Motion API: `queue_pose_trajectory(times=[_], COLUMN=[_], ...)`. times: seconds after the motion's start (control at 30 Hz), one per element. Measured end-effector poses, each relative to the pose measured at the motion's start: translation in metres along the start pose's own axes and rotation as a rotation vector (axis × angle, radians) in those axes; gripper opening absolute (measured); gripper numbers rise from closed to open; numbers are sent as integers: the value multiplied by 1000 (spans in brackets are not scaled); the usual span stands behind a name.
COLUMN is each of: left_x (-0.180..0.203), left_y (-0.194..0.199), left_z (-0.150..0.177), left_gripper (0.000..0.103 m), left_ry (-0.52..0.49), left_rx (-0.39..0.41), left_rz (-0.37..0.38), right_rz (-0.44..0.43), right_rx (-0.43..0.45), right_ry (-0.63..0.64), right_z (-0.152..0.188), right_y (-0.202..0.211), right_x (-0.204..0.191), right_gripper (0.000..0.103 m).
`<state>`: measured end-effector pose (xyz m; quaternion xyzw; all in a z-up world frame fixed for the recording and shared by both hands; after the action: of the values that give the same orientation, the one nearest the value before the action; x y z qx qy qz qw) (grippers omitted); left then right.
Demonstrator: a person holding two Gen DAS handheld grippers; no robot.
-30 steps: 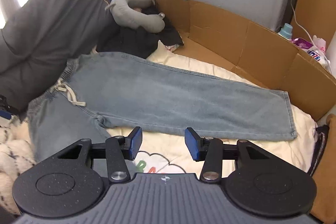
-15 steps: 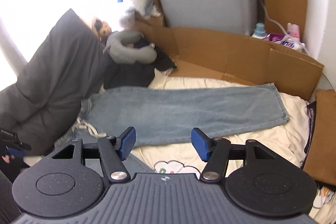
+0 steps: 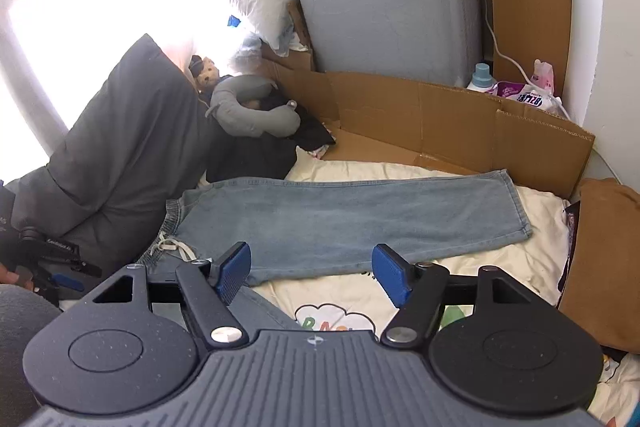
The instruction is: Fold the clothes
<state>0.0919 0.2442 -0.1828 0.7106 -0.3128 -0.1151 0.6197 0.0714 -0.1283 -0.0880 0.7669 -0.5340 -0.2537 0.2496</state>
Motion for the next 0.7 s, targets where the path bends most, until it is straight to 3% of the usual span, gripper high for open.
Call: queue_pose_trajectory(times=[0.3, 0.5, 0.7], left_x=[-15, -41, -68], left_y=[-25, -45, -41], left_z=[7, 11, 1], left_gripper=[54, 54, 54], left_ry=[7, 47, 41], left_rx=[-22, -39, -38], left_rz=[0, -7, -17], right_rz=[-29, -61, -49], right_rx=[-47, -105, -158], right_ry=[37, 52, 62], right_z=[16, 41, 70], right_y=[-16, -37, -62], right_x=[-16, -30, -36], right_gripper=[74, 74, 73])
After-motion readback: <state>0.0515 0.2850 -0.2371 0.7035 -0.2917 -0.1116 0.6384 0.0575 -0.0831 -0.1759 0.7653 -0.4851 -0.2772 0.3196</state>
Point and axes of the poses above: each gripper's, at about its wrist camera, not at the fingertips, and y roughly against the way its jaws point, x to its right, z to its underside, the point moved 9 cm from there along -y, roughly the way its jaws point, and after that the axes turned 12 degrees about y, right-handed, at the moved point
